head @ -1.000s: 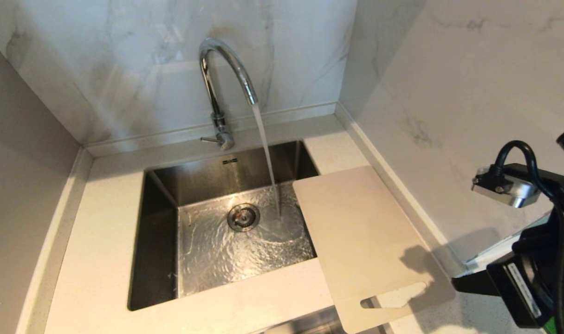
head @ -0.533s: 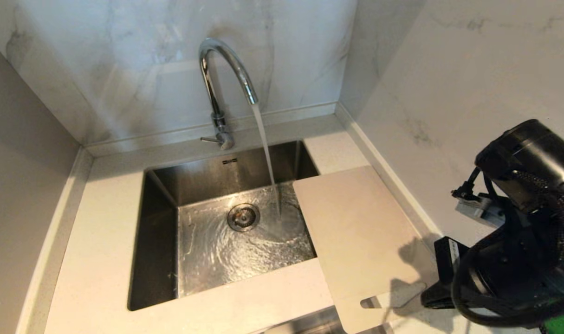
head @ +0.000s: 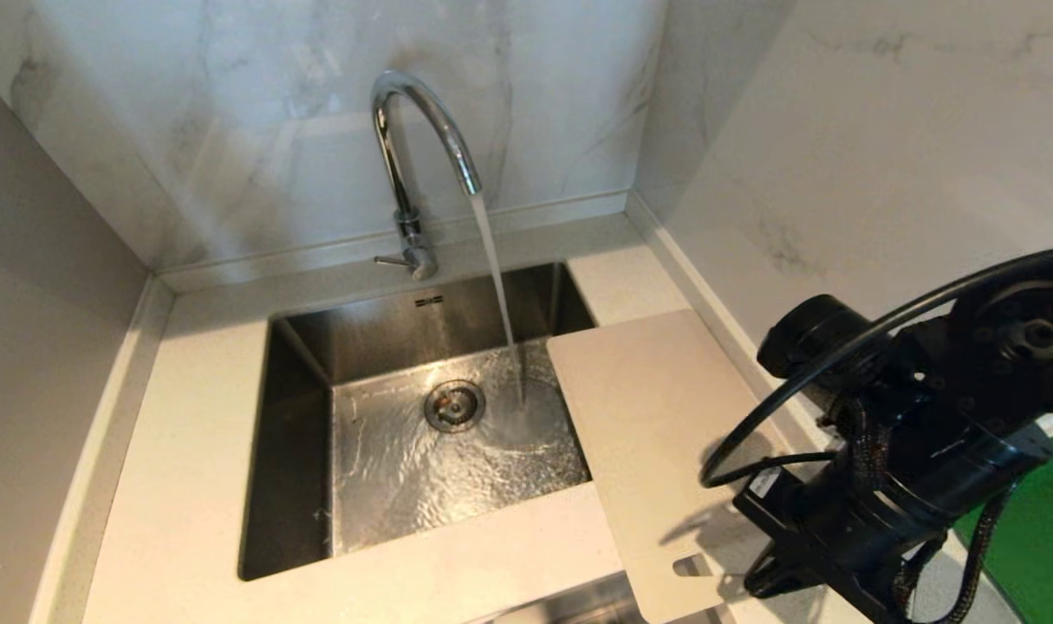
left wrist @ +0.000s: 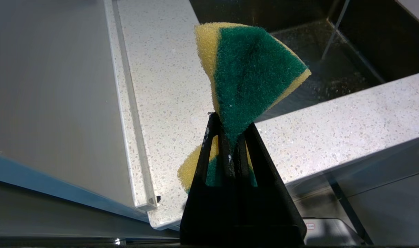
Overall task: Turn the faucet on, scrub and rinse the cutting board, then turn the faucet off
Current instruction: Pick up the cutting board
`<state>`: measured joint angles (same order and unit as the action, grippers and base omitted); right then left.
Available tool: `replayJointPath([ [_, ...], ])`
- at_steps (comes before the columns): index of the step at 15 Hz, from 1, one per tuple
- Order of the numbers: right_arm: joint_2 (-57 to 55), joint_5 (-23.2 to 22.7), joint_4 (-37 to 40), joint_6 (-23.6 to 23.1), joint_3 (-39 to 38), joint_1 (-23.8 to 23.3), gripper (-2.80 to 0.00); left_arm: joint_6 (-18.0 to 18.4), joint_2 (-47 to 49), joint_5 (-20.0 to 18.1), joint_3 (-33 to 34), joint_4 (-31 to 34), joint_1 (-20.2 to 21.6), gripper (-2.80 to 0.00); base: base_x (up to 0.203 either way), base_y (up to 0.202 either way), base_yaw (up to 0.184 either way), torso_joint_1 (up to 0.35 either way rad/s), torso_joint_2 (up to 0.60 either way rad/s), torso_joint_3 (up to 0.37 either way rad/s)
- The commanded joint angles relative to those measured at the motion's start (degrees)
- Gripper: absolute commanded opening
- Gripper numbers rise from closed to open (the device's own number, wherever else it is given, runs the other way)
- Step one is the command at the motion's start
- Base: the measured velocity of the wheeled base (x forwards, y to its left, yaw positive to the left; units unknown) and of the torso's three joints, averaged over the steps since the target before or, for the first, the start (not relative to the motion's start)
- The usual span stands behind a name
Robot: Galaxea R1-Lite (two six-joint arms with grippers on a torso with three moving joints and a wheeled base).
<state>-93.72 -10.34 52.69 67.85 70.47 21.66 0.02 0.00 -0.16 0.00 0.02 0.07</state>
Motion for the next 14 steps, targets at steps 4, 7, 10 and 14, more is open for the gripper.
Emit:
replayJointPath([
  [4,-2.8,4.9,-10.9,1.5,-7.9,0.1,-2.8,0.0,0.1,0.0,0.2,0.0,0.0,-2.8,0.0,0.0,0.0,0.0,0.0,0.0],
  [7,-5.1,5.8,-11.8,3.7,-8.5,0.5,0.0,0.0,0.1,0.0,0.2,0.0,0.0,-2.8,0.0,0.0,0.0,0.0,0.0,0.0],
  [10,-7.2,5.7,-14.4,8.0,-8.7,1.4,0.0,0.0,0.1,0.0,0.2,0.0,0.0,-2.8,0.0,0.0,0.0,0.0,0.0,0.0],
  [14,-8.0,6.5,-14.8,11.1,-9.5,1.7,0.0,0.0,0.1,0.0,0.2,0.0,0.0,-2.8,0.0,0.0,0.0,0.0,0.0,0.0],
])
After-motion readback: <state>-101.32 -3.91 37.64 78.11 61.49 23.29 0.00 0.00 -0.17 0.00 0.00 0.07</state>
